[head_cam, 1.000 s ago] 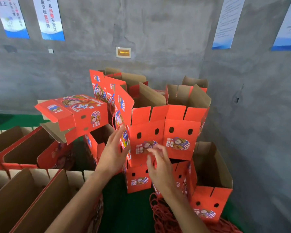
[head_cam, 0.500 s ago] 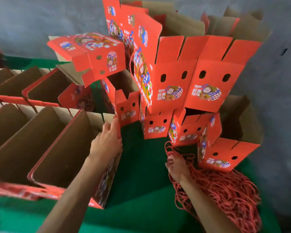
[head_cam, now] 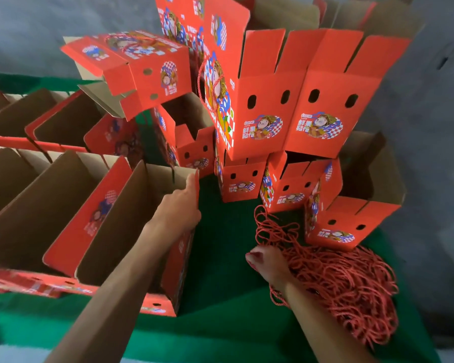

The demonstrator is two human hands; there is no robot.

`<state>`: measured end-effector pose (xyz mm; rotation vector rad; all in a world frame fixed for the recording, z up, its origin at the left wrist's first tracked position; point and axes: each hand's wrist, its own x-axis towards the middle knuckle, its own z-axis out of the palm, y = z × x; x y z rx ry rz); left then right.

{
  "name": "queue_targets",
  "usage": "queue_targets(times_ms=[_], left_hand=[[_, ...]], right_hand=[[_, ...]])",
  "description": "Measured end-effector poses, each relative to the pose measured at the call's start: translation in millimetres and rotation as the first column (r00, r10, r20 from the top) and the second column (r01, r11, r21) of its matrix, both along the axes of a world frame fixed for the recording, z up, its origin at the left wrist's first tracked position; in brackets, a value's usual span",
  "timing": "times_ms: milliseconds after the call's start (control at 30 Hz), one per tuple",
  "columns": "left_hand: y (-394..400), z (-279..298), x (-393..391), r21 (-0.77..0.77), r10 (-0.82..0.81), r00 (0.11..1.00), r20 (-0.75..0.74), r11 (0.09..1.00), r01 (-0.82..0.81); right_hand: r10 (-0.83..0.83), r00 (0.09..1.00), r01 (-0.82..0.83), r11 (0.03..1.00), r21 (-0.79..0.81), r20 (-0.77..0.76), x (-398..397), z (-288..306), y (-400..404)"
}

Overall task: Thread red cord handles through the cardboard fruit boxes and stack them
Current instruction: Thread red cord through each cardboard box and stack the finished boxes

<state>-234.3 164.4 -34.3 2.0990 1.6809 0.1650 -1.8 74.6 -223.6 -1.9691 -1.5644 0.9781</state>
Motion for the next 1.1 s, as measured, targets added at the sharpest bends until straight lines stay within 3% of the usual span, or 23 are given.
queue_targets(times_ms=[133,300,367,433,567,700,767,833,900,1000,1100], left_hand=[[-8,0,17,-0.083,-0.046,0.999,0.02,0.995,0.048],[-19,-5,27,-0.105,-0.142,0.983,0.119,0.983,0.154],[-17,-7,29,-0.117,-0.172,0.976,0.131,0.975,0.188],[-11,-12,30,-0.149,-0.166,0.978,0.123,0.972,0.184],[-4,-27,30,-0.243,-0.105,0.969,0.223,0.957,0.159],[-3,-31,31,-0.528,0.141,0.902,0.407,0.843,0.106],[-1,-29,32,-0.642,0.263,0.879,0.398,0.764,0.062],[1,-27,32,-0.705,0.327,0.88,0.346,0.709,0.014],[2,-28,30,-0.734,0.356,0.882,0.31,0.679,-0.016],[5,-35,25,-0.746,0.388,0.861,0.329,0.666,-0.015],[9,-44,20,-0.749,0.427,0.832,0.354,0.663,-0.021]], right_hand=[[-0.09,0.94,0.135,0.984,0.118,-0.33,-10,41,12],[-0.182,0.657,0.264,0.965,-0.003,-0.732,-16,81,21],[-0.198,0.566,0.29,0.957,-0.031,-0.8,-17,87,18],[-0.238,0.54,0.321,0.945,-0.064,-0.807,-17,90,10],[-0.22,0.543,0.309,0.95,-0.052,-0.81,-12,90,-6],[-0.155,0.54,0.278,0.961,0.001,-0.827,-6,103,-10],[-0.124,0.64,0.252,0.966,0.054,-0.758,-4,110,-10],[-0.174,0.804,0.259,0.963,0.071,-0.568,-3,110,-11],[-0.226,0.873,0.285,0.956,0.076,-0.433,-2,100,-14],[-0.263,0.857,0.323,0.944,0.064,-0.443,-1,76,-22],[-0.346,0.762,0.343,0.933,-0.113,-0.548,1,49,-31]])
